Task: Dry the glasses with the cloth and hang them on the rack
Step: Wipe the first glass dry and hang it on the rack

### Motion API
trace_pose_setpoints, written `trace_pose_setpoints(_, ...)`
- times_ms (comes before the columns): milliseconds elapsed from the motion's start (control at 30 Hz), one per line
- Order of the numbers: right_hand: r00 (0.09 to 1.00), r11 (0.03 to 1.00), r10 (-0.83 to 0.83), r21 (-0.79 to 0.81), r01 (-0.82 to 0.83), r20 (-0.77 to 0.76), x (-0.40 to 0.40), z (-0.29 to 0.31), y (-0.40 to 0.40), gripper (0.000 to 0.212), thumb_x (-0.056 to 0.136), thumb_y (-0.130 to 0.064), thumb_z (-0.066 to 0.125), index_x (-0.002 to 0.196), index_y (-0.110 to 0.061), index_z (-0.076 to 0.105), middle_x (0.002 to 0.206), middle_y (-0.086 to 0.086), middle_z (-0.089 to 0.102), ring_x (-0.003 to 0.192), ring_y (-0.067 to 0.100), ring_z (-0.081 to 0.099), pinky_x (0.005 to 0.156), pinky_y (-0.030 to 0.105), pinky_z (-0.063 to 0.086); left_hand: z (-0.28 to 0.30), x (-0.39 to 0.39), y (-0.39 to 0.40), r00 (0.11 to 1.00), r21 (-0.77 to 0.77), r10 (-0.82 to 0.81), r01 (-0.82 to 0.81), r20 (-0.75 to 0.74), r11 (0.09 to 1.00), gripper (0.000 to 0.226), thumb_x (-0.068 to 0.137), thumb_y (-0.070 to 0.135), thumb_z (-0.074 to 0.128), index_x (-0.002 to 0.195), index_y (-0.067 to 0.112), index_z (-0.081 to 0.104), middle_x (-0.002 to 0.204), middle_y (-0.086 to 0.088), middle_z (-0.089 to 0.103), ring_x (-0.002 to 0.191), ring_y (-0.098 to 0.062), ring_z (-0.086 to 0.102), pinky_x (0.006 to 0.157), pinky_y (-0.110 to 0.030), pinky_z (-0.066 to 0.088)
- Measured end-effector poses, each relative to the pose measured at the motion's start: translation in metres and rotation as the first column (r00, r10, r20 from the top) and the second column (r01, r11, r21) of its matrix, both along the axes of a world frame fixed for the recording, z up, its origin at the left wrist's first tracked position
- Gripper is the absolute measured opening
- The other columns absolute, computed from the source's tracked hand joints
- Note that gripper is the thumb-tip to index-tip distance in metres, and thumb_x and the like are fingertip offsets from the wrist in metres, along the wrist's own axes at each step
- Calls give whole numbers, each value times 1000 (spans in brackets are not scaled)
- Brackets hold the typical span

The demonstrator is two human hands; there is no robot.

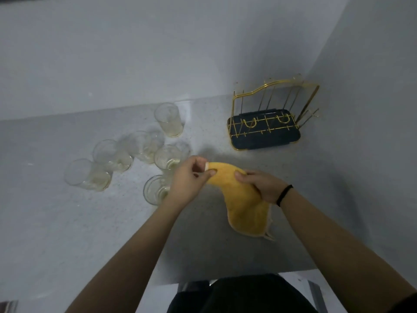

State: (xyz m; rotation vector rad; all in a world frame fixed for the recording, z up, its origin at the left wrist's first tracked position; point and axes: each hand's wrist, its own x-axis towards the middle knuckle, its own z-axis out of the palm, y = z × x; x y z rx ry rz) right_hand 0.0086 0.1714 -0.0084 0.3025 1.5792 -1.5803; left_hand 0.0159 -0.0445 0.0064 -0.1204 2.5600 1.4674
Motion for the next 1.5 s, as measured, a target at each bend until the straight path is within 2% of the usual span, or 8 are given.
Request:
trace_pose_setpoints(233,981,979,-191,-68,192,13,18,-3,-66,37,89,-40,55,112,-12,63,98,8,68,93,22,64,86,37,53,-5,54,-61,959,-418,254,-283,-125,863,97,65,49,86,144,15,41,148,-15,35,137,-35,30,110,-53,25)
trace_pose_setpoints(367,952,952,-305,-25,305,-12,34,-19,-103,88,61,-68,69,129,-13,54,130,12,57,120,30,53,106,51,40,-16,59,-86,955,-116,289,-281,65,953,126,62,27,92,154,11,9,154,-15,24,138,-28,34,98,-26,48)
trace_pose_setpoints(467,884,883,-467,-24,468,35,43,-23,-127,57,89,-45,55,133,-10,48,132,11,54,121,31,50,106,51,39,-32,59,-103,951,148,238,-268,196,952,116,68,12,89,153,16,10,146,-7,39,110,-10,54,62,-6,51)
trace_pose_setpoints(867,670,663,-737,-100,742,90,90,21,-172,46,93,-38,48,130,-11,46,123,10,57,105,28,56,94,45,46,-43,46,-145,978,244,-116,71,175,967,77,69,35,86,132,22,45,124,2,57,117,-19,57,92,-31,53)
trace_pose_setpoints(1033,673,743,-662,-172,647,-331,109,78,-181,39,88,-47,49,112,-20,63,111,6,67,104,24,62,89,39,52,22,33,-133,944,582,-295,158,147,798,46,81,43,69,117,15,63,110,-12,72,103,-35,69,84,-49,58)
trace_pose_setpoints(1233,288,723,-359,-69,687,-888,97,109,-215,26,85,-50,49,110,-44,47,110,-19,48,103,-5,50,88,13,44,84,24,-106,875,704,-462,240,141,669,56,96,51,44,131,10,58,124,-18,66,111,-31,67,85,-39,57)
trace_pose_setpoints(1400,506,652,-624,-40,757,-595,67,120,-203,71,86,-70,33,141,-25,29,130,6,55,116,27,55,100,47,45,103,26,-93,919,678,-371,188,134,710,43,93,42,56,124,12,60,119,-16,69,104,-30,70,83,-43,58)
trace_pose_setpoints(1500,463,603,-718,-132,787,-520,72,136,-205,43,96,-55,26,116,-30,54,108,-2,63,102,18,60,90,37,50,110,25,-88,948,681,-293,136,121,720,51,85,46,61,123,12,60,113,-13,72,95,-26,73,69,-34,60)
